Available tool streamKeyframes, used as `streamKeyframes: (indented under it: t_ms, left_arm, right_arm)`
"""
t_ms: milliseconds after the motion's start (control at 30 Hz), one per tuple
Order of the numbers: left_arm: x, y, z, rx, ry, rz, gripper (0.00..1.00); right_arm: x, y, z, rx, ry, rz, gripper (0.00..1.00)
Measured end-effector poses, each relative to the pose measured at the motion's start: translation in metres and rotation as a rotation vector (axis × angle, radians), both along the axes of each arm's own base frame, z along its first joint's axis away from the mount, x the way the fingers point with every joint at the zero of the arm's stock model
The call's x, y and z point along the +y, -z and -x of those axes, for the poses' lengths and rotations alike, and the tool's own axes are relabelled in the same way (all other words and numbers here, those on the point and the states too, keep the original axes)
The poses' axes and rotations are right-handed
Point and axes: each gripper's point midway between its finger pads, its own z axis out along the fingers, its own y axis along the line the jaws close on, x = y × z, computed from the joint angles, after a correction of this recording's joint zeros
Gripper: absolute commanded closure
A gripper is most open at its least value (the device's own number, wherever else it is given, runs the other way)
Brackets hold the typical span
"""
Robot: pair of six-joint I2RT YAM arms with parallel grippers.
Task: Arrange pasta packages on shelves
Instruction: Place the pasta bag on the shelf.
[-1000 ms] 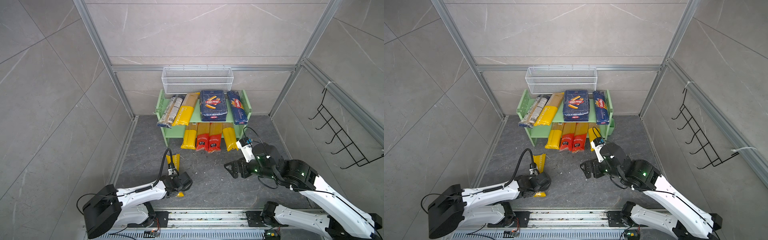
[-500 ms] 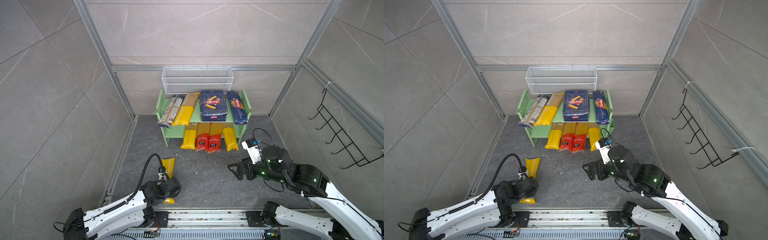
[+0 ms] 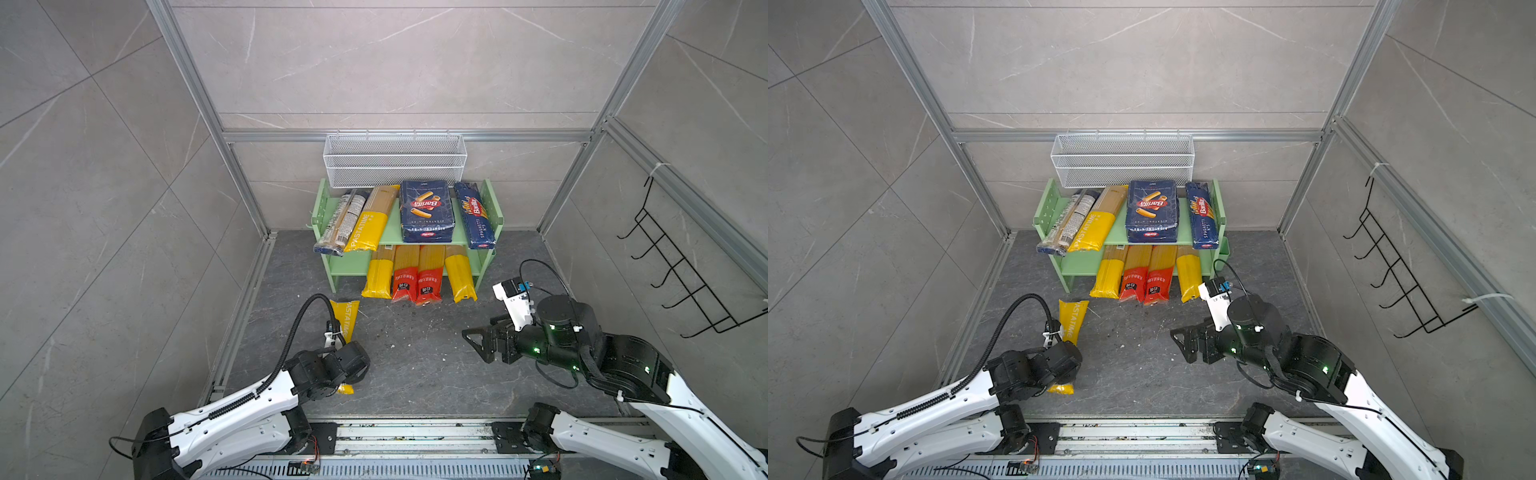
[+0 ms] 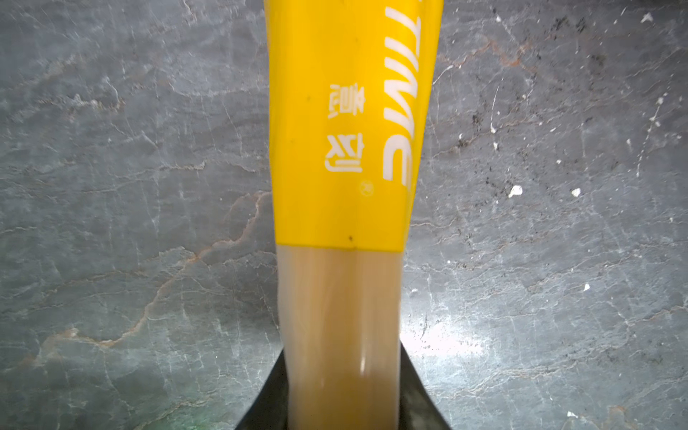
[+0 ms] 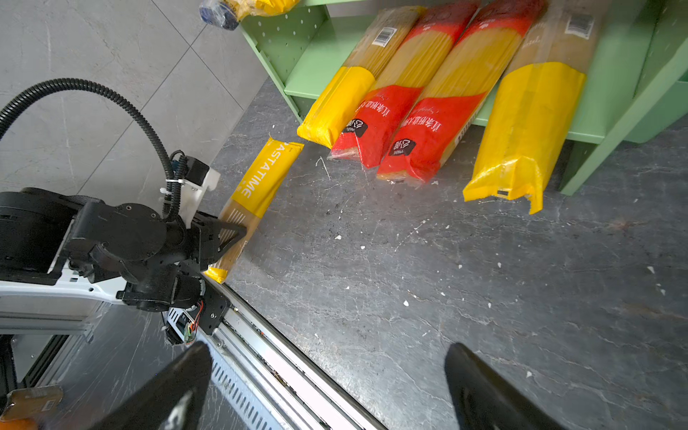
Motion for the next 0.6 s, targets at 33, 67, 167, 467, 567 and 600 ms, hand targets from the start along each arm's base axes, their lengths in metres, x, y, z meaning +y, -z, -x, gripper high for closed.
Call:
streamKeyframes:
  t_ms: [33,67,167,467,567,600]
  left_arm:
    - [0.001,-0.001,-0.001,-0.007,0.001,-0.004,1.00]
    - [0.001,-0.002,-0.001,-0.014,0.003,-0.006,1.00]
    - [0.002,-0.008,-0.006,-0.052,0.017,-0.007,1.00]
    - [-0.008,-0.028,-0.023,-0.178,0.073,-0.006,1.00]
    - [-0.009,-0.030,-0.028,-0.198,0.093,-0.038,1.00]
    - [-0.009,-0.031,-0.030,-0.205,0.098,-0.052,1.00]
  right_arm:
    - [0.000,0.000,0.000,0.000,0.000,0.001,0.00]
    - [-0.001,0.000,0.000,0.000,0.002,0.003,0.00]
    - [-0.001,0.001,0.000,-0.001,0.005,0.006,0.00]
    - [-0.002,-0.001,-0.001,-0.010,0.008,0.011,0.00]
    - [-0.002,-0.001,-0.002,-0.009,0.010,0.015,0.00]
    - [-0.002,-0.002,-0.003,-0.011,0.011,0.015,0.00]
